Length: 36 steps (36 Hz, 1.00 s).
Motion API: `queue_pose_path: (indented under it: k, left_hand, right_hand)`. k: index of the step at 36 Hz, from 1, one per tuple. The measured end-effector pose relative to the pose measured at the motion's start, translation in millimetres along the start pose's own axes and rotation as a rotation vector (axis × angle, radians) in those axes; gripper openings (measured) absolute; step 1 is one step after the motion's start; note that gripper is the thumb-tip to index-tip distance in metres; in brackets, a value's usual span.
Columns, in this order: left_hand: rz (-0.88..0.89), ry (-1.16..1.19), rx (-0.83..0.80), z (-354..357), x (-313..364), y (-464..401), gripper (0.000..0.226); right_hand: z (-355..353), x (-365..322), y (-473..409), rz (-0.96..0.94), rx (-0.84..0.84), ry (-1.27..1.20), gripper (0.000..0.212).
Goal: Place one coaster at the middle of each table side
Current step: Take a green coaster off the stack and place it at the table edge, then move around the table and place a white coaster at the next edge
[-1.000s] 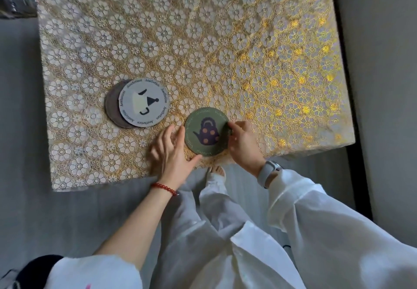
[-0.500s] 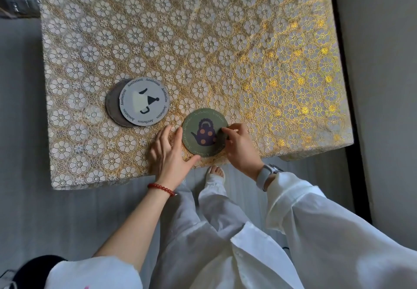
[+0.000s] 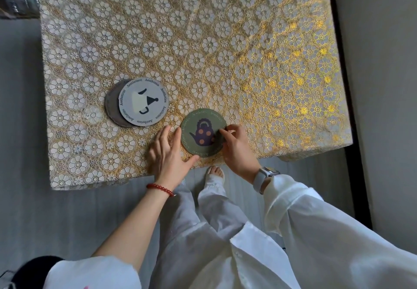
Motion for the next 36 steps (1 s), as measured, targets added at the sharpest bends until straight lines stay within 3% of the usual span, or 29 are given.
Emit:
queue_pose_path:
  k: [6, 14, 21, 25, 30, 36]
  left_hand:
    - [-0.003, 0.008, 0.002, 1, -1, 0, 0.088]
    - [-0.007, -0.024, -0.023, 4, -3, -1, 0.089]
    - [-0.003, -0.047, -0.051, 6, -4, -2, 0.090]
    - [0.011, 0.017, -0.074, 3, -6, -6, 0.081]
    - [-0.031, 0.235, 0.052, -24, -33, -8, 0.050]
    - [-0.172, 0.153, 0.254, -75, -89, -11, 0.043]
  right_hand:
    - [2, 1, 2, -0.013, 0.006, 0.021, 0.042]
    - [13, 6, 5, -0.021, -0.011, 0.292, 0.052]
    - [9, 7, 1, -0.041, -0.020, 0.372, 0.050]
    - [3, 0, 1, -0.086, -0.023, 0.443, 0.059]
    - [5, -26, -16, -0.128, -0.059, 0.459, 0.065]
    - [18, -87, -61, -0.181, -0.055, 0.293, 0.053]
Point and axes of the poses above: each hand's wrist, its own y-axis away from the middle knuckle, its own z-axis out of the palm, x = y × z, the point moved 8 cm from there along -y, towards the middle knuckle, and after that the axes turned 3 degrees about y, right-handed, at the moved point
